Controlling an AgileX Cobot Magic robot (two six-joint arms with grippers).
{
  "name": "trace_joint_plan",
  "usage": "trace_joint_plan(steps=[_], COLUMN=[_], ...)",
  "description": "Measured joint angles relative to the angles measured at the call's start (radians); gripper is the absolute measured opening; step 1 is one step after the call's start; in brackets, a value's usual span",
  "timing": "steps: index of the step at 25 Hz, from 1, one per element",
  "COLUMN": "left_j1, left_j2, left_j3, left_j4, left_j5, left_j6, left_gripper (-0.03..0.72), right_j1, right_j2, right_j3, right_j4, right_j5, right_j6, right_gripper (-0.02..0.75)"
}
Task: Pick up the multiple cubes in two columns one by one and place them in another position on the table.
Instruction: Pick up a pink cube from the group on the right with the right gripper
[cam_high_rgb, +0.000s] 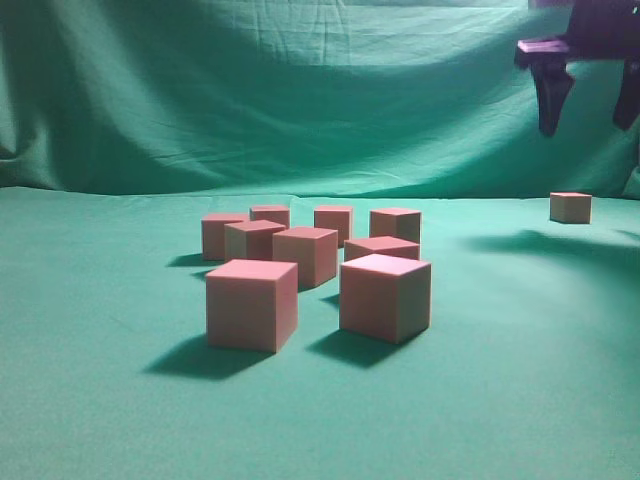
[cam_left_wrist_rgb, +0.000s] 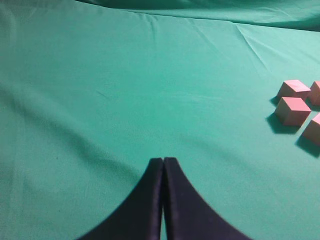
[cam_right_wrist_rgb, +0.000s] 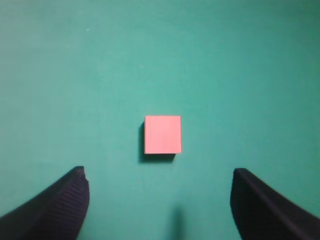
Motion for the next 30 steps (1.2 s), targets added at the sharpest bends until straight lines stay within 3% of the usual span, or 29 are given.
trace_joint_plan(steps=[6, 14, 23, 29, 30], left_j1=[0.0, 0.0, 0.0, 0.0, 0.0], left_j2=[0.0, 0.0, 0.0, 0.0, 0.0], left_j3=[0.0, 0.0, 0.0, 0.0, 0.0], left_j4=[0.0, 0.0, 0.0, 0.0, 0.0], left_j5=[0.0, 0.0, 0.0, 0.0, 0.0], left_j6=[0.0, 0.0, 0.0, 0.0, 0.0], left_gripper=[0.0, 0.0, 0.0, 0.0, 0.0], right_j1=[-0.002, -0.036, -0.069, -0.069, -0.069], right_j2=[0.158, 0.227, 0.27, 0.276, 0.276], right_j3=[-0.141, -0.172, -0.174, -0.174, -0.174], right_j4=[0.014, 0.043, 0.198, 0.203, 0.205], right_j5=[0.043, 0.042, 0.012, 0.005, 0.005], right_j6=[0.0, 0.0, -0.095, -0.113, -0.115], right_gripper=[0.576, 0.576, 0.576, 0.28, 0.26])
